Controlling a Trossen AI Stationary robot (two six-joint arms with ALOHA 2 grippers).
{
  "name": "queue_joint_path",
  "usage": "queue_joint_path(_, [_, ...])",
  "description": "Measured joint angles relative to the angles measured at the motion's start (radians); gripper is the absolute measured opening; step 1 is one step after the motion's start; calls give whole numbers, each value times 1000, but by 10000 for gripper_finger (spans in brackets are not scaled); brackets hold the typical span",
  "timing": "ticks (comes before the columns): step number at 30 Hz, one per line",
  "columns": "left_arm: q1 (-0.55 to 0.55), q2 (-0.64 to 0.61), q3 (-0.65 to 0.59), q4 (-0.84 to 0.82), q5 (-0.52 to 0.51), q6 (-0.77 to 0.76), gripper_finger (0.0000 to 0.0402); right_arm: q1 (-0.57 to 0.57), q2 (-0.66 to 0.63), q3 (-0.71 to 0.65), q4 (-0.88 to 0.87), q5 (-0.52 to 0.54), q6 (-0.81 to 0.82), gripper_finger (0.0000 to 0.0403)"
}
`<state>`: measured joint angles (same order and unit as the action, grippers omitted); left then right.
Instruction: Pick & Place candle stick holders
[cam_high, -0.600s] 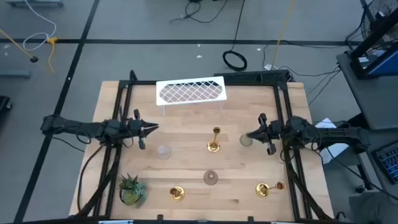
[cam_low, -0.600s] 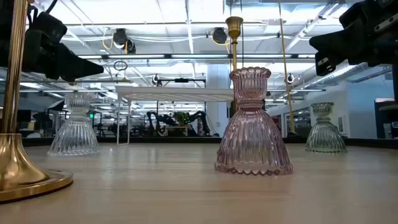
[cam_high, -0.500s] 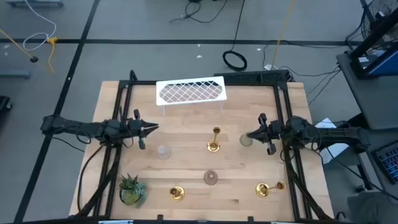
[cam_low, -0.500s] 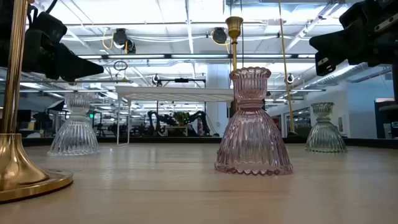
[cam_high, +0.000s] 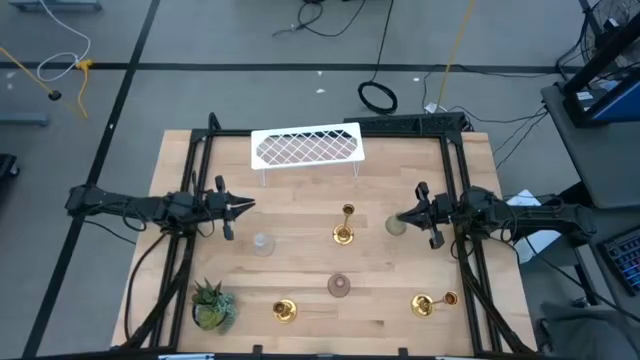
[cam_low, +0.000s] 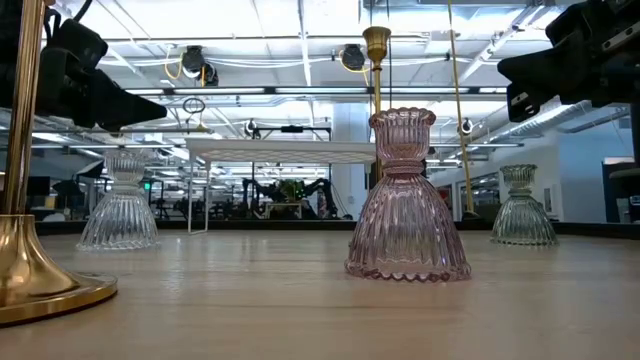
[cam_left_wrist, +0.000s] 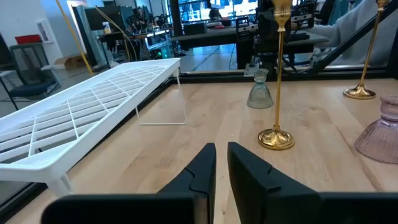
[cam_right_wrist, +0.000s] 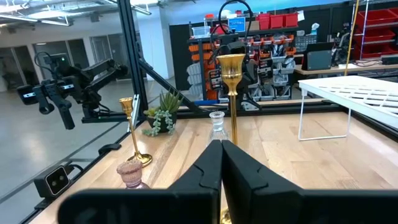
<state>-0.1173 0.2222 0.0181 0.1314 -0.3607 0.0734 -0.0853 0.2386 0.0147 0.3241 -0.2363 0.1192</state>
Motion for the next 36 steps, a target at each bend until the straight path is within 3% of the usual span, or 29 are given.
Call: queue_joint_path(36, [0, 0, 0, 0, 0, 0, 49, 81, 0, 0, 0, -2, 0, 0])
